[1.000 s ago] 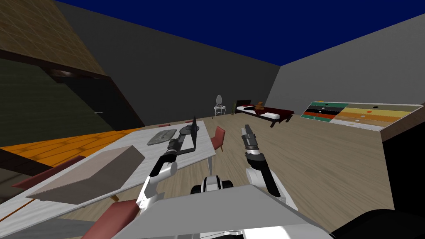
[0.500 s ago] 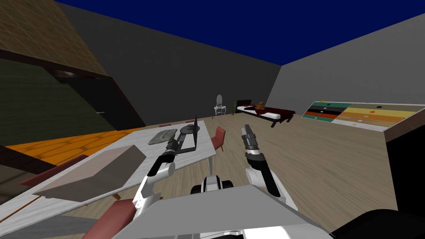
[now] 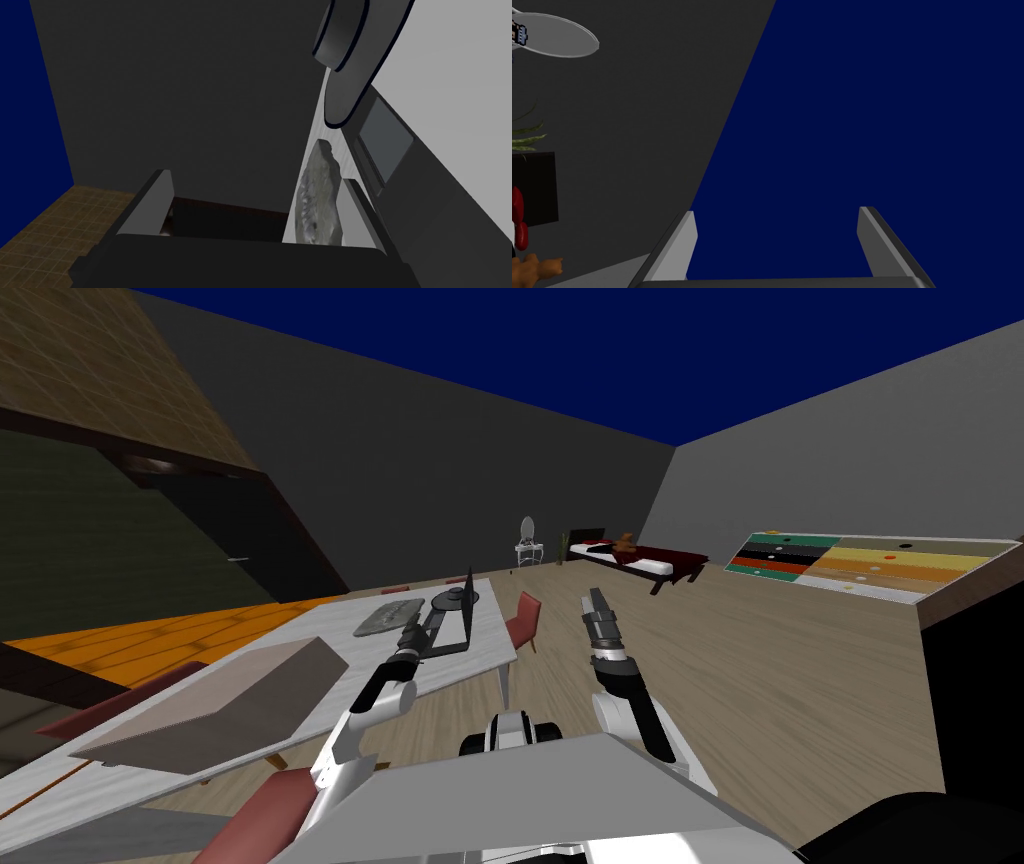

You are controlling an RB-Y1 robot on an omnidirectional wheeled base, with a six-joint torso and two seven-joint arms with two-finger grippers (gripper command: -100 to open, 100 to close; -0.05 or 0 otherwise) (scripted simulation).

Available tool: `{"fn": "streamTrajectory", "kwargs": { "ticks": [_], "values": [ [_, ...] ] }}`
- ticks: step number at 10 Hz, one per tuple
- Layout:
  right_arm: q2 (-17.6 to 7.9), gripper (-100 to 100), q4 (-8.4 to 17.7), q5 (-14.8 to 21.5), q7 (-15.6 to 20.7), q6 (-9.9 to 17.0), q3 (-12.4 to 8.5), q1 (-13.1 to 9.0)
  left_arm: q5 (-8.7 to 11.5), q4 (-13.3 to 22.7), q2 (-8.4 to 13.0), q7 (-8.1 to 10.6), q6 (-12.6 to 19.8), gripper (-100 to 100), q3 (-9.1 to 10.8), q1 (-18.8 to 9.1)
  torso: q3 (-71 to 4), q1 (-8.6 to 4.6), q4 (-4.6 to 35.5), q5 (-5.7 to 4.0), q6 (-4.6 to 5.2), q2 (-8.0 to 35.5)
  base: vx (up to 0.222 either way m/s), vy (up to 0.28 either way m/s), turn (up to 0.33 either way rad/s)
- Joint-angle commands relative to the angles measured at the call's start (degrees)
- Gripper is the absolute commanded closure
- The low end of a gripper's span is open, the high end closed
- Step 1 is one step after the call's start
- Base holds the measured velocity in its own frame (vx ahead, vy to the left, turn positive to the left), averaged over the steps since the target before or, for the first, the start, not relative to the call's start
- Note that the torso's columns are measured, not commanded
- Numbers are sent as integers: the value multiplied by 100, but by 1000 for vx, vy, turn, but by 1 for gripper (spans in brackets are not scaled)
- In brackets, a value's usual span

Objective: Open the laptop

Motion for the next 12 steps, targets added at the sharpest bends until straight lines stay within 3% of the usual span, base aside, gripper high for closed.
{"fn": "streamTrajectory", "kwargs": {
  "ticks": [1, 9, 12],
  "values": [
    [0, 0, 0, 0, 0, 0, 0, 0, 216, 302, 87, 239, -249, -100, -90, -25, -1, 2, 0, 0, 0, -2, -12, -67, -15],
    [0, 0, 0, 0, 0, 0, 0, 0, 912, 1081, 40, 956, -1014, -100, -358, -127, -3, 8, -1, 2, 0, -4, -19, -64, -14],
    [0, 0, 0, 0, 0, 0, 0, 0, 1176, 1379, -331, 1225, -1289, -100, -457, -140, -1, 2, 0, 0, 0, -3, -18, -70, -6]
  ]
}}
